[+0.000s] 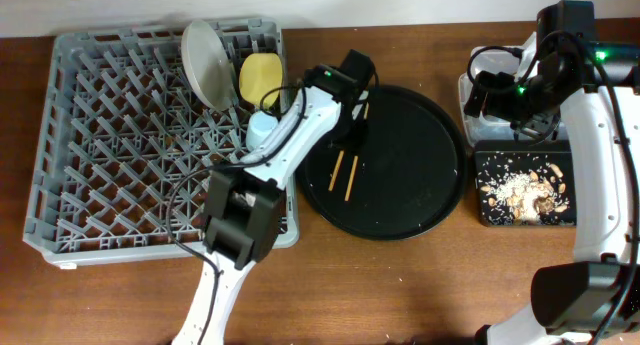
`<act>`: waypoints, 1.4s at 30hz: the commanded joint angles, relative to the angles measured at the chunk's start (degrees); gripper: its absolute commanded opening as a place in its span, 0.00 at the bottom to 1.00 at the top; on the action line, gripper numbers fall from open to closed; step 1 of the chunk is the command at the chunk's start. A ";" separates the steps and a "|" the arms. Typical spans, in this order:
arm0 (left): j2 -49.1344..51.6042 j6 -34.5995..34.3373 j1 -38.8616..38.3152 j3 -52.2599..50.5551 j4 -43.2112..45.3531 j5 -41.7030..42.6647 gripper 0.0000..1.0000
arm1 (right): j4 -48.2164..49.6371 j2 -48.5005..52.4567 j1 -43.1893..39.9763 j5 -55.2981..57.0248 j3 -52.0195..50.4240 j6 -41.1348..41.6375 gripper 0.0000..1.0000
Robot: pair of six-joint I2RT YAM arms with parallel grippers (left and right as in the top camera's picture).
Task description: Sort waste into correct bins and load items into the dishwasher rack
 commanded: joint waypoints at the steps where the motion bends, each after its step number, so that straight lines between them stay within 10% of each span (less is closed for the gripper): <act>1: 3.82 -0.74 -0.42 -0.28 0.37 0.61 0.59 | 0.02 0.17 0.04 0.28 0.28 0.11 0.98; 11: 4.79 -0.74 -1.27 -3.32 5.88 -4.50 0.39 | 0.02 0.17 0.04 0.28 0.28 0.11 0.99; 14: 4.79 -0.72 -1.25 -5.09 5.97 -4.57 0.06 | 0.02 0.17 0.04 0.28 0.28 0.11 0.98; 17: 4.76 -0.70 -1.14 -3.30 5.44 -4.55 0.01 | 0.02 0.17 0.04 0.28 0.28 0.11 0.98; 24: 4.00 -0.28 2.45 43.67 -28.70 -4.61 0.01 | 0.02 0.17 0.04 0.28 0.28 0.11 0.99; 27: -5.20 2.12 7.45 46.14 -28.89 -0.90 0.01 | 0.02 0.17 0.04 0.28 0.28 0.11 0.98; 33: -35.15 -2.86 19.02 -0.44 -26.67 -10.91 0.01 | 0.02 0.17 0.04 0.28 0.28 0.11 0.98; 41: -36.26 -2.86 23.21 -49.09 11.89 -11.04 0.01 | 0.02 0.17 0.04 0.26 0.28 0.11 0.98; 42: -36.26 -2.89 23.21 -51.56 14.84 -10.93 0.46 | 0.02 0.17 0.04 0.26 0.28 0.11 0.98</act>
